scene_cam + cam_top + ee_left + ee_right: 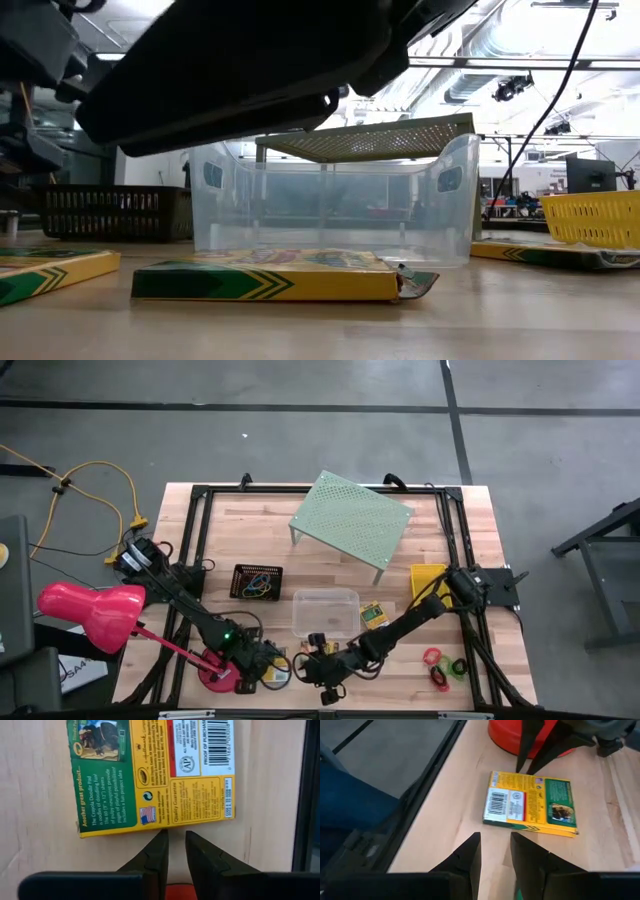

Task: Pick & Place Office Desk Supplies
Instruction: Put the left yellow crayon box into the transparent bin

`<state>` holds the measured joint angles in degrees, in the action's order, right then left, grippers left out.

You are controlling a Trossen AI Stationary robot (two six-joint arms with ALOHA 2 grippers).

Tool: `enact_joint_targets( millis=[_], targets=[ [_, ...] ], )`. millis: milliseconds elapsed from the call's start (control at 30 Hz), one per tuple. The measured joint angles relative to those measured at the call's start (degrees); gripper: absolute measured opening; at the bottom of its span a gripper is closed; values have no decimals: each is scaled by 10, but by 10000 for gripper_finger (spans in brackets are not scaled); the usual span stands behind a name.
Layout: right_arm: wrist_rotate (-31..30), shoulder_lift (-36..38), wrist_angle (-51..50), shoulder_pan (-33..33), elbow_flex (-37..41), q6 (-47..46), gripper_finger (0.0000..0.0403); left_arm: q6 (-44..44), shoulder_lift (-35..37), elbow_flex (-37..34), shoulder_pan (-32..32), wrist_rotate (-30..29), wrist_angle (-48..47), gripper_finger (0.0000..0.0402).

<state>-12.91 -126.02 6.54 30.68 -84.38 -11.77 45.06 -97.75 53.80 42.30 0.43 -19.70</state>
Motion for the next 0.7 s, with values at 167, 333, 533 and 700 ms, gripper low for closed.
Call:
enact_joint_targets(
  millis=[167,333,533,700],
  targets=[
    [-1,0,2,0,0,-1,94,12,-9,1,0,9,3,63],
    [-1,0,2,0,0,-5,94,24,-10,0,3,26,18,63],
    [-1,0,4,0,0,-7,94,26,-12,0,7,33,43,63],
    [1,0,6,1,0,-7,94,20,-12,-1,8,22,49,63]
  ],
)
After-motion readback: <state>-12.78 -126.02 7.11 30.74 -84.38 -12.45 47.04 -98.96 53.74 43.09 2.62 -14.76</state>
